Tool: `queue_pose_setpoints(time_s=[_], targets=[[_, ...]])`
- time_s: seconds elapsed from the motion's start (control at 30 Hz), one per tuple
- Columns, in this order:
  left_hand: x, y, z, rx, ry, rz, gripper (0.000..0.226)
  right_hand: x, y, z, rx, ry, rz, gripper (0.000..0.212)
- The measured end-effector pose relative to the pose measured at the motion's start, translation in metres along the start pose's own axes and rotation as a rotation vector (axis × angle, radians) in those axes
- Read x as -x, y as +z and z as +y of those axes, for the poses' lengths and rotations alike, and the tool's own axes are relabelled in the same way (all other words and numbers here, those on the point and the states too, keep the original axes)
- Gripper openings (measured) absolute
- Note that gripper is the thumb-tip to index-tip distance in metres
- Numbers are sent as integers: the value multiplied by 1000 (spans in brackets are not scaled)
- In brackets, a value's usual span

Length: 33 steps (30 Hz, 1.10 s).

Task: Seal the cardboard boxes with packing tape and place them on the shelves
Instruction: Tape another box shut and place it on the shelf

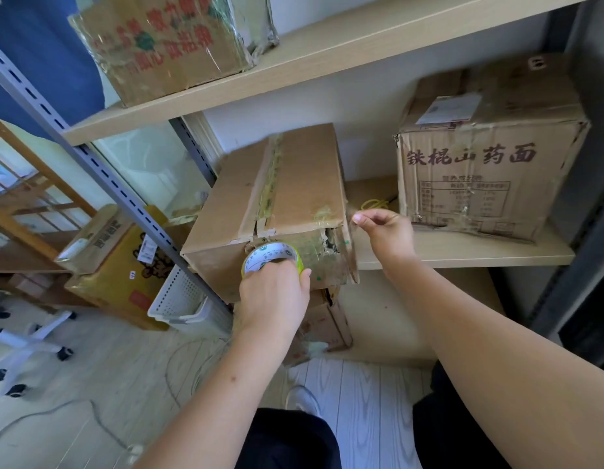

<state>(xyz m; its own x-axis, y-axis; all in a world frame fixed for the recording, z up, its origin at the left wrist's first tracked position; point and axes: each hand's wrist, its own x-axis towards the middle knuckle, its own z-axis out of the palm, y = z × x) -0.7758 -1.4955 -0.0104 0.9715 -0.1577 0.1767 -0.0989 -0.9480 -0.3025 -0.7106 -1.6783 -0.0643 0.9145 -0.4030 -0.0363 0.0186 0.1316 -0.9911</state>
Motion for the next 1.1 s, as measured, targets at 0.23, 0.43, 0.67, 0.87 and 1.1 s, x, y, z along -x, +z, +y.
queue_pose_setpoints(time_s=[0.23, 0.43, 0.67, 0.87, 1.1], targets=[[-1, 13, -3, -45, 2, -5, 39, 8, 24, 4, 445, -243, 1, 8], [-6, 16, -14, -59, -32, 14, 43, 9, 25, 9, 778, -155, 78, 82], [-3, 16, -42, -84, -91, 67, 40, 32, 34, -5, 747, -745, -209, 70], [-8, 22, -47, -43, -73, 59, 42, 6, 49, 12, 870, -847, -365, 79], [-14, 32, -77, 80, 272, 51, 31, -1, 54, 19, 749, -885, -318, 54]])
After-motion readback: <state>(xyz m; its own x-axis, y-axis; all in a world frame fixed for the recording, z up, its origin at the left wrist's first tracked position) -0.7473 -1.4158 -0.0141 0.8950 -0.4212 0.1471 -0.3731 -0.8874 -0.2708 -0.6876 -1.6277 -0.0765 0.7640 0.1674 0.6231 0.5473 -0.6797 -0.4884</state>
